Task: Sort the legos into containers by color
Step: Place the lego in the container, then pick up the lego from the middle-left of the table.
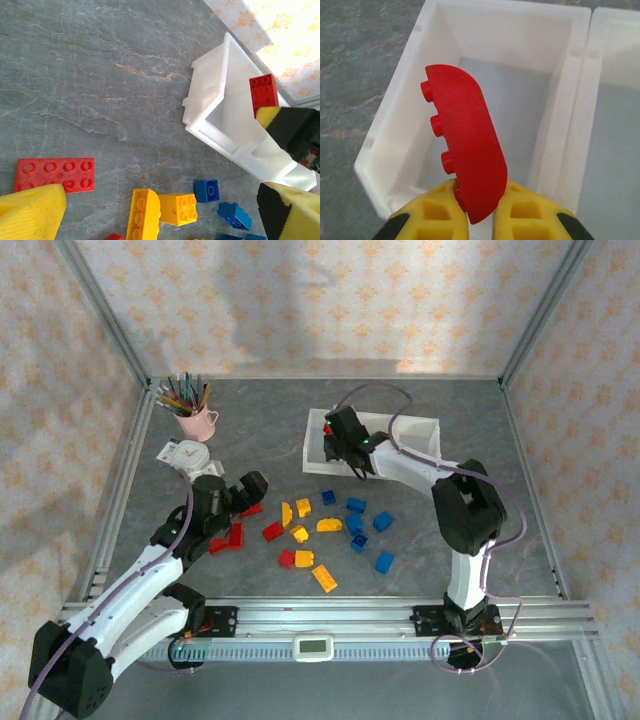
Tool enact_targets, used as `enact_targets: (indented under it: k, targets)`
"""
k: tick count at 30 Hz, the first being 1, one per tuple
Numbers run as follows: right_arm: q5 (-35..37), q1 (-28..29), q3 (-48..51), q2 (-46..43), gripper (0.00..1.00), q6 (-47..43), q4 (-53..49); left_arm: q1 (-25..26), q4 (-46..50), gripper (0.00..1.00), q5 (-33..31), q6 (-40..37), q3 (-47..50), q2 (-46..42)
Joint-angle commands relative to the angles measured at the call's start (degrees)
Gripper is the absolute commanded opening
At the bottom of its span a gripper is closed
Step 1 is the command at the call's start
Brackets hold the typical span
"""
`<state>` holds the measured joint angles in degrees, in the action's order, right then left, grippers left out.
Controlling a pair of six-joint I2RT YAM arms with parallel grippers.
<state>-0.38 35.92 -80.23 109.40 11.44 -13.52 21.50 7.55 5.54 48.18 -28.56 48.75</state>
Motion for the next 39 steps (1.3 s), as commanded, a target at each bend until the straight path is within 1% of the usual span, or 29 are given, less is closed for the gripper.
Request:
enact_targets:
  k: [1,3,5,8,15,18,23,27,32,37,39]
  targets:
    - [2.3,-0.6,-4.5,3.0,0.23,0.6,-1.9,0.8,-5.2,0.99,-2.6,0.8,-2.5,2.0]
    - [2.8,-0.6,-6.4,3.9,0.33,0.5,-2.8,1.0,-6.2,0.99,-2.5,0.7,-3.0,3.3]
    - [3.2,-0.6,-6.4,3.5,0.41,0.4,-2.5,1.0,-6.2,0.99,-2.8,0.4,-3.6,4.1]
    - [3.3,-0.5,-6.0,2.0,0.47,-0.1,-2.4,1.0,-6.2,0.99,-3.3,-0.1,-4.0,4.5]
    - [-0.6,0.6,-1.7,-4.0,0.53,-1.4,-1.3,1.0,-4.6,0.99,-5.1,-0.6,-4.6,2.8]
    - [-1.1,3.1,0.7,-7.0,0.55,-2.3,-1.6,1.0,-2.4,0.99,-6.1,-0.5,-4.2,0.7]
    - [-3.4,8.9,3.7,-9.6,0.61,-3.8,-1.4,0.9,4.4,0.99,-10.3,-0.9,-4.3,-3.6]
    - [-4.7,13.2,3.8,-8.7,0.66,-7.3,-0.9,0.9,10.5,0.99,-13.8,-0.6,-4.7,-7.5]
    - [-7.2,17.4,2.0,-4.8,0.72,-12.0,0.2,0.9,17.6,0.99,-18.2,1.3,-5.2,-12.6]
    - [-8.8,19.5,-1.4,0.5,0.75,-16.2,0.0,0.9,23.0,0.99,-23.4,2.8,-5.8,-15.7]
    - [-9.9,19.9,-2.7,2.5,0.76,-17.4,0.1,0.8,24.2,0.99,-23.9,3.1,-6.2,-16.0]
